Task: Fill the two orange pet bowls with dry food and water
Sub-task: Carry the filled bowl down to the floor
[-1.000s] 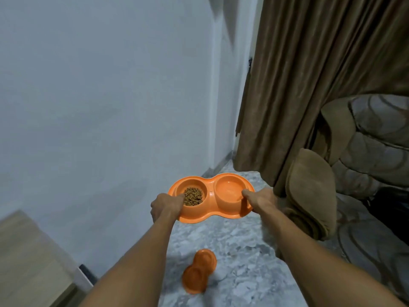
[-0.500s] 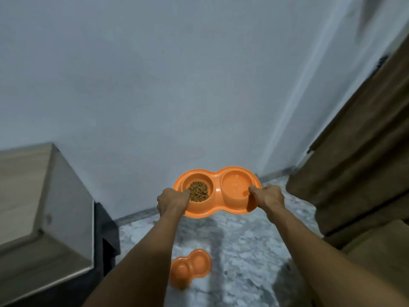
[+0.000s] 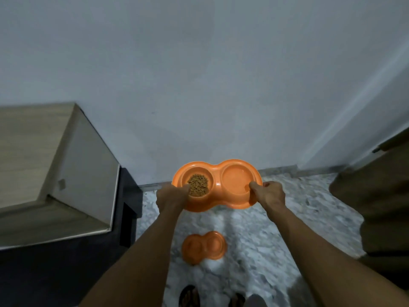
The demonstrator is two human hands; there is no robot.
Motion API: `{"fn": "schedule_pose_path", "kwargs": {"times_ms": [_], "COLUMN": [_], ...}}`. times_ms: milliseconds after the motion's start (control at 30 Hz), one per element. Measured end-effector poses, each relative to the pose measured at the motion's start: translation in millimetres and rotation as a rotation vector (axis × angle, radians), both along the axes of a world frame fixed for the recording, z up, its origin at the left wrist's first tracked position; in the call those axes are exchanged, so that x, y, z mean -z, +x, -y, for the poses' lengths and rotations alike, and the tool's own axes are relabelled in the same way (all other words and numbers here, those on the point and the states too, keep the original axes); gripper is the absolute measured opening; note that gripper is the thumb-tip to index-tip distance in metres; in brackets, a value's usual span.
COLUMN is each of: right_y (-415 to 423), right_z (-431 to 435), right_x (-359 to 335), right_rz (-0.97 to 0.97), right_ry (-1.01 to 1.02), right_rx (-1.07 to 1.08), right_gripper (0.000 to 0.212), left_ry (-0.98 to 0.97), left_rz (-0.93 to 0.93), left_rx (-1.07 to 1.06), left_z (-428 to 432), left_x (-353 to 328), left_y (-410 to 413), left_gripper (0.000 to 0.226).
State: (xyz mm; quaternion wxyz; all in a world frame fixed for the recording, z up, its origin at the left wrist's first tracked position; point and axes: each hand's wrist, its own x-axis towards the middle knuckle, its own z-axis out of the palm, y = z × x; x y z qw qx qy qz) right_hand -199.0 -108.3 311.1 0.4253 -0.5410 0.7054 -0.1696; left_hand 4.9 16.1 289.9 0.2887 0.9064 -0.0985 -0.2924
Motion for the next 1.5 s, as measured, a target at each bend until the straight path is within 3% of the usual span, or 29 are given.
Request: {"fn": "schedule_pose_path", "kwargs": {"times_ms": [233,433,667,867,1067,1233,1500], "right_y": [21,39,62,77,84,89,93], "right_z": [29,50,66,74,78,86,91], "right_x": [78,178,335,468,577,635,686], "right_rz": [0.005,0.033,0.055,0.06,0.039,0.032,0.014], "right_ry": [0.037,0.032,0.027,0.028,0.037,0.003,0.035], "right_rx": [-0.103,-0.161,-0.158,-0.138,-0.12,-0.134,-0.183], "right_gripper": [0.03,0.047,0.04,0.051,0.038,0.026,0.025], "left_ry": [0.0,0.007,-0.031,-0.047,-0.091,-0.122,-0.091], "left_rz": [-0.009,0.033,0.045,0.007,0.023,0.036,-0.013], "left_rx": [-0.096,-0.155,-0.187,-0.206,-0.18,-0.182,-0.201], "left_z": [7,20,35,42,48,54,49], "left_x": [86,183,335,464,570,625,679], "left_y": [8,17,39,54,60,63,64], "left_gripper": [0.053,0.048,0.049,0.056,0.049,0.042,0.036]}}
